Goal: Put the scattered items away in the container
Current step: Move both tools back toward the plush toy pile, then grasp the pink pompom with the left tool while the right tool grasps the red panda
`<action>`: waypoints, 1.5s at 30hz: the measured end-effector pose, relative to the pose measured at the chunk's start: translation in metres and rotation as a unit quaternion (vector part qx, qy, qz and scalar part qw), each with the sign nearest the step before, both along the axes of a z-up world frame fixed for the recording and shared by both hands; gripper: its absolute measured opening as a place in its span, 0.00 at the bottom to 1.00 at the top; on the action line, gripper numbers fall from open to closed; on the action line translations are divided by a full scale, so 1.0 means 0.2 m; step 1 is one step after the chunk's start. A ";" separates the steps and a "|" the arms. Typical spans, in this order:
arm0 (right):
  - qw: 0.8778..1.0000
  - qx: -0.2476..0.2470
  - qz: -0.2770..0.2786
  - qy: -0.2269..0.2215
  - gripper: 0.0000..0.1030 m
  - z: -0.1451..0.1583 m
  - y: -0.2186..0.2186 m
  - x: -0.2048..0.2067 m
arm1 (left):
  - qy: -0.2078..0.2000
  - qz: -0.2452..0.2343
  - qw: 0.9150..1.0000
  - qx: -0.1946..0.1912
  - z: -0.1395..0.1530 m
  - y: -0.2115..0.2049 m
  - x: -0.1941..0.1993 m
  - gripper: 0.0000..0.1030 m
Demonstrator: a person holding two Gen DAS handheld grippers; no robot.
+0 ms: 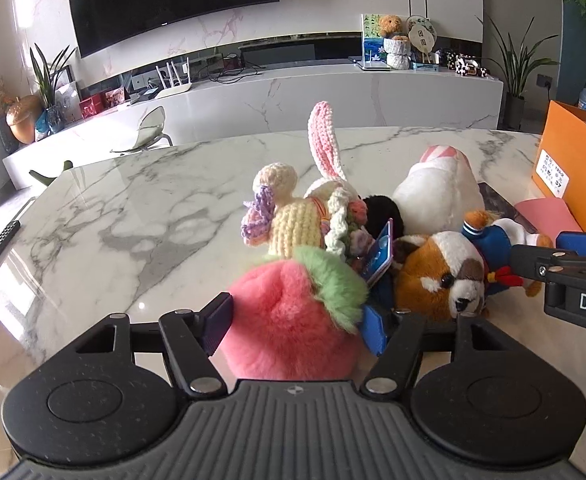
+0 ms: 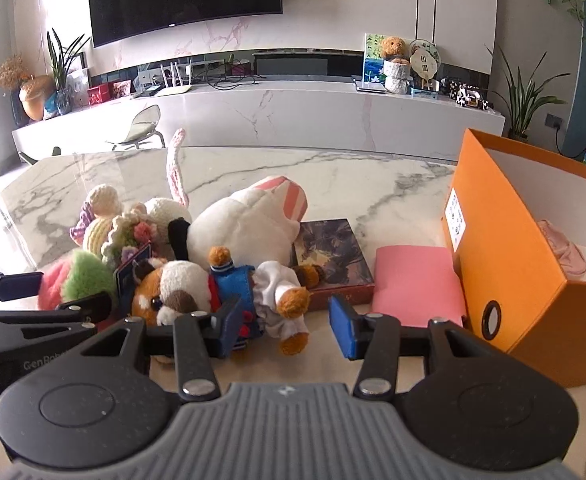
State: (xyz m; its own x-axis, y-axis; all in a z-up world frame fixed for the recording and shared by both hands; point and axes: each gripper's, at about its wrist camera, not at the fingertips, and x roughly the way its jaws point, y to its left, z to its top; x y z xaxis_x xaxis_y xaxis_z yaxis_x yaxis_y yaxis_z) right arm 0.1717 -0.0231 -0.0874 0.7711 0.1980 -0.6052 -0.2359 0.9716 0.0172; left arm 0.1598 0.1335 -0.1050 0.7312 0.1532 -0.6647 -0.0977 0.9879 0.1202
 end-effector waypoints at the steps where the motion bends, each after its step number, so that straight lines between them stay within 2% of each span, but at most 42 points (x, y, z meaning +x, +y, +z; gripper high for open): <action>1: 1.000 0.003 0.001 0.000 0.50 0.00 0.00 0.02 | 0.003 0.001 1.000 0.000 -0.01 0.01 0.01 0.78; 4: 1.000 0.014 0.001 0.005 0.54 -0.02 0.00 0.05 | 0.012 0.003 1.000 0.001 -0.04 0.02 0.04 0.81; 11: 0.999 0.039 0.000 0.016 0.60 -0.06 -0.02 0.12 | 0.030 0.022 0.998 -0.040 -0.10 0.07 0.08 0.80; 12: 0.999 0.043 0.000 0.017 0.63 -0.06 -0.02 0.13 | 0.029 0.021 0.999 -0.040 -0.10 0.07 0.08 0.78; 14: 0.999 0.050 0.000 0.020 0.68 -0.07 -0.02 0.15 | 0.030 0.015 0.999 -0.037 -0.09 0.06 0.08 0.67; 16: 0.998 0.058 0.000 0.023 0.66 -0.08 -0.03 0.16 | 0.033 0.012 0.999 -0.037 -0.09 0.05 0.08 0.56; 17: 0.998 0.060 0.006 0.024 0.55 -0.08 -0.03 0.15 | 0.034 0.012 0.999 -0.038 -0.09 0.05 0.07 0.55; 18: 0.997 0.065 0.018 0.023 0.38 -0.08 -0.02 0.14 | 0.035 0.012 0.999 -0.038 -0.09 0.05 0.07 0.53; 19: 0.998 0.052 0.021 0.016 0.36 -0.07 0.00 0.12 | 0.037 0.011 0.999 -0.039 -0.08 0.04 0.07 0.52; 21: 0.999 0.016 0.028 -0.003 0.26 -0.06 0.04 0.08 | 0.039 0.007 0.998 -0.039 -0.08 0.03 0.06 0.52; 23: 1.000 0.003 0.027 -0.005 0.21 -0.06 0.05 0.05 | 0.041 0.002 0.999 -0.035 -0.08 0.02 0.04 0.51; 32: 0.999 -0.009 0.013 0.033 0.17 -0.01 0.03 -0.09 | 0.057 -0.018 0.997 -0.046 -0.06 -0.07 -0.11 0.51; 45: 0.996 -0.011 0.007 0.093 0.16 0.03 -0.07 -0.47 | 0.057 -0.068 0.995 -0.050 -0.04 -0.26 -0.37 0.50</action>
State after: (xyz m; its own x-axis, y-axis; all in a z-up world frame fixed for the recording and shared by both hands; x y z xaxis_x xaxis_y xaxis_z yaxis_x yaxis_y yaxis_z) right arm 0.0783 -0.0361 -0.0804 0.6430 0.1931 -0.7411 -0.2444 0.9688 0.0403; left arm 0.0850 0.0820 -0.1135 0.6601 -0.0138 -0.7511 0.0470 0.9986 0.0230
